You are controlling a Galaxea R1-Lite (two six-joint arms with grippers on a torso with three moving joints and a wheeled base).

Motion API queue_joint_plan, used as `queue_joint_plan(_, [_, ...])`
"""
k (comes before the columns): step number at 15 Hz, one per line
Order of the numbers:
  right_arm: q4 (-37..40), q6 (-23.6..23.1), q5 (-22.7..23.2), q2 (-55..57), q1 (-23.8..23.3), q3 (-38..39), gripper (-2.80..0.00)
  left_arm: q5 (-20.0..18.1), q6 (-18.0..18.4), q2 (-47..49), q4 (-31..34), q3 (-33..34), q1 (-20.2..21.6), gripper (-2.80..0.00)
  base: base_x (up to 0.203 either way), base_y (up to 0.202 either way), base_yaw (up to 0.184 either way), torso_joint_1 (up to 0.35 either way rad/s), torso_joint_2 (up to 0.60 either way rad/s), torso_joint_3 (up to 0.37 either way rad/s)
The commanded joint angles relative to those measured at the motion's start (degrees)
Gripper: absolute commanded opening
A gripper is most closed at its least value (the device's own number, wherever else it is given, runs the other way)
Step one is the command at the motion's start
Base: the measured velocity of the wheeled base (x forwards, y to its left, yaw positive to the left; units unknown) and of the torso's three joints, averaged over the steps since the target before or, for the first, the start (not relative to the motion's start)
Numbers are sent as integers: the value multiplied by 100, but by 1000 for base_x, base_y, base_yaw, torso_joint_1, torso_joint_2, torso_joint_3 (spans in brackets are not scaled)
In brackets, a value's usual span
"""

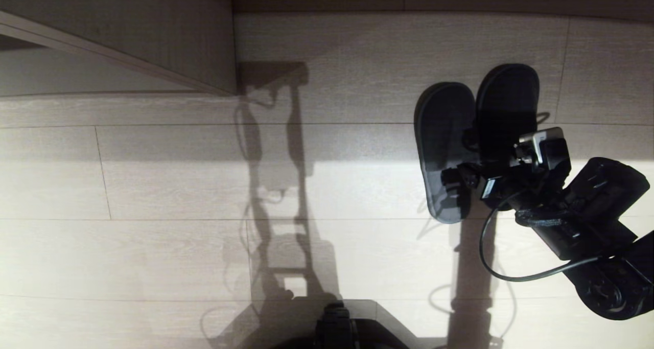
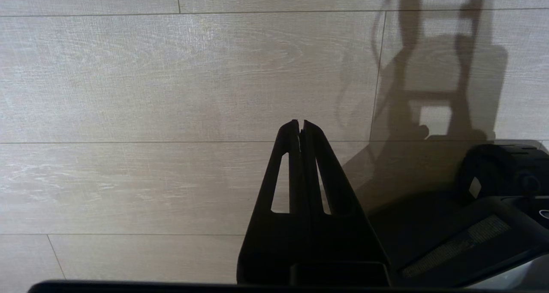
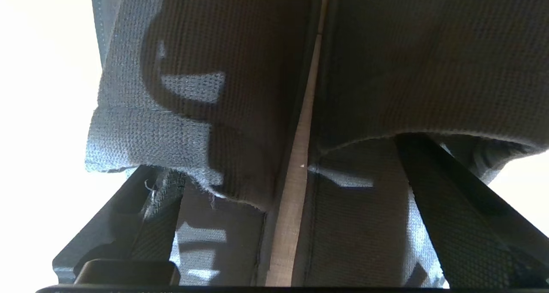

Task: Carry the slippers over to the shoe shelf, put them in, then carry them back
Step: Pick up the slippers on the floor

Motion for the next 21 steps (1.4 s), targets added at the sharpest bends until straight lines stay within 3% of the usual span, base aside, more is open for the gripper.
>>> queue_joint_plan(1, [-41,-10,5,42,3,-127,0,2,-2,-2,-1,0,-1,-280,0,0,0,0,0,0])
queue_joint_plan(6, [-39,2,44,260,3,-606,0,2,-2,-11,-1,0,7,-280,0,0,0,0,0,0])
queue_joint_plan(7, [-39,2,44,260,3,-615,-280,2,-2,-6,-1,0,7,-280,0,0,0,0,0,0])
queue_joint_plan(18, [-58,9,265,532,-36,-804,-280,2,-2,-11,-1,0,7,-280,0,0,0,0,0,0])
queue_joint_plan(21, [44,-17,242,-186,-40,-441,-280,2,7,-11,-1,0,-1,-280,0,0,0,0,0,0])
